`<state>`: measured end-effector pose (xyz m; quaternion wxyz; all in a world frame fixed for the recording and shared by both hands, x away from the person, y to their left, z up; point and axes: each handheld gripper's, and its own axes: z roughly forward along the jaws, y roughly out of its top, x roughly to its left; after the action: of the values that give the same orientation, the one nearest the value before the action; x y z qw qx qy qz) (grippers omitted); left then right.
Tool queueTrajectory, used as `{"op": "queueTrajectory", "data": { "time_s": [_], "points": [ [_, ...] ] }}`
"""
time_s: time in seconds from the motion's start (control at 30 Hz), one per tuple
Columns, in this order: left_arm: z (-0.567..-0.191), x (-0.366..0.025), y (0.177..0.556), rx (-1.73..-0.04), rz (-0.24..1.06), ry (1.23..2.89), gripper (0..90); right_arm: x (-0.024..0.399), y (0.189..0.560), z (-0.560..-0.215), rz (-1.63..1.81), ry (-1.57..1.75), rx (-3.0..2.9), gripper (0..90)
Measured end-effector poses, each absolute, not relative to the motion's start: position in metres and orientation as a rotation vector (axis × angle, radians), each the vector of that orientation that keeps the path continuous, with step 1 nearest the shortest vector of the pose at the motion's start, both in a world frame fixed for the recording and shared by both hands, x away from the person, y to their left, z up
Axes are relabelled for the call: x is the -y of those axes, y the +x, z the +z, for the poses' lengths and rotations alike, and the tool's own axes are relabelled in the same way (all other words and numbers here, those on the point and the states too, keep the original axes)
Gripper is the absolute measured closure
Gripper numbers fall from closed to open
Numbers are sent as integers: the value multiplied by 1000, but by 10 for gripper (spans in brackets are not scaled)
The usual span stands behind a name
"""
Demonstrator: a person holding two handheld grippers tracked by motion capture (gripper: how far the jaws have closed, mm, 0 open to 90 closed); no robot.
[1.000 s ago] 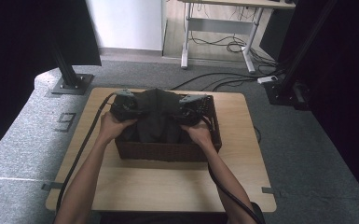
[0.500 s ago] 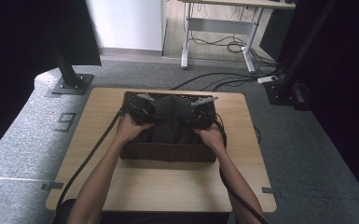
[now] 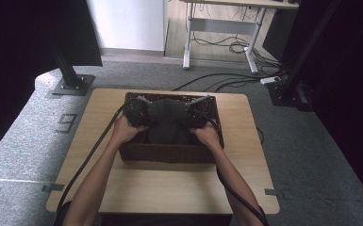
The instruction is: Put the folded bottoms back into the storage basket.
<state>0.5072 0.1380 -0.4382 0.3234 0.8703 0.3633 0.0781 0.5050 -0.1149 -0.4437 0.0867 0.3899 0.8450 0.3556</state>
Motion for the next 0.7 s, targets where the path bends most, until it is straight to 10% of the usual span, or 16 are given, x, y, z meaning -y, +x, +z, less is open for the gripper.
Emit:
{"op": "queueTrajectory", "data": {
  "time_s": [0.33,0.7],
  "points": [
    [-428,-145,512,-1103,415,2250,308,135,513,-442,981,1260,-2342,224],
    [-420,-160,500,-1077,457,2273,163,142,505,-431,1063,1191,-2328,145]
  ]
}}
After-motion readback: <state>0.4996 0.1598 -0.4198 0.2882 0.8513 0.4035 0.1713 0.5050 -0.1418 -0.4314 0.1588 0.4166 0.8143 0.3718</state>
